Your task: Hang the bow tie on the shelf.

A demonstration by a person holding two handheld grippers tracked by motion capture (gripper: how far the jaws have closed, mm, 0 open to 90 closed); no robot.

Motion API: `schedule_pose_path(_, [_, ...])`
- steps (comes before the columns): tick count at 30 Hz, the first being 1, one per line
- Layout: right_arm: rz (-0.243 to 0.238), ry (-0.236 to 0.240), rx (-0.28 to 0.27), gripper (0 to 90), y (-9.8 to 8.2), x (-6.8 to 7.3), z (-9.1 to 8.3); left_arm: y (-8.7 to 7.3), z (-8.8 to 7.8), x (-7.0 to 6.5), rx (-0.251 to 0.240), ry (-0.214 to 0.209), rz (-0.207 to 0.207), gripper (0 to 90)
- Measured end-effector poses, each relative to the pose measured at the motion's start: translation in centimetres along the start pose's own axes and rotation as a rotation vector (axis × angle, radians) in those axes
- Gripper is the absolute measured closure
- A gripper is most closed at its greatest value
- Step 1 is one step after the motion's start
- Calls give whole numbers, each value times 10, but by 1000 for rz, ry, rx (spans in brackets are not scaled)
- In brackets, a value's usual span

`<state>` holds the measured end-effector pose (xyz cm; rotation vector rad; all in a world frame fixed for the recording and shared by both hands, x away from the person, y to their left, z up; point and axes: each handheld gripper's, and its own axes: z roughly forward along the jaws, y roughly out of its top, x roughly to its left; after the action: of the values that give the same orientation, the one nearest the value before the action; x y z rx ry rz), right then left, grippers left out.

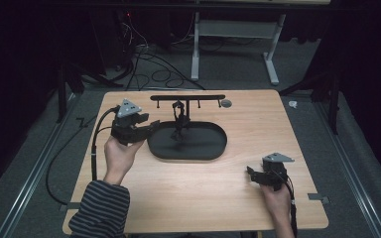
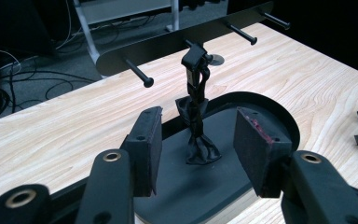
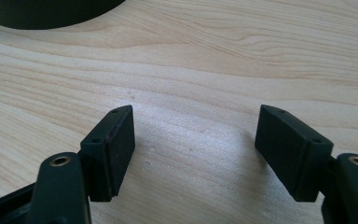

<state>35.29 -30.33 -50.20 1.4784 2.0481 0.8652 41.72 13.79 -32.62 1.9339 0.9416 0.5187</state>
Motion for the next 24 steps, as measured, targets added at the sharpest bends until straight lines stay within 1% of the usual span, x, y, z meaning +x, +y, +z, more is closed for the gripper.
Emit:
schedule_pose_path(4, [0, 1, 0, 298, 0, 0, 0, -3, -4, 1, 1, 2, -2, 522])
schedule_pose_path(9, [-2, 1, -1, 298, 0, 0, 0, -7, -9, 2, -17, 4, -14, 523])
schedule_pose_path(14, [-2, 1, -1, 298, 0, 0, 0, -12, -13, 3, -22, 13, -16, 522])
schedule_pose_path(18, [-2, 0, -1, 298, 0, 0, 0, -16, -18, 3, -41, 19, -23, 524])
schedule_pose_path(24, [-3, 0, -1, 298, 0, 0, 0, -21, -23, 4, -44, 25, -27, 525])
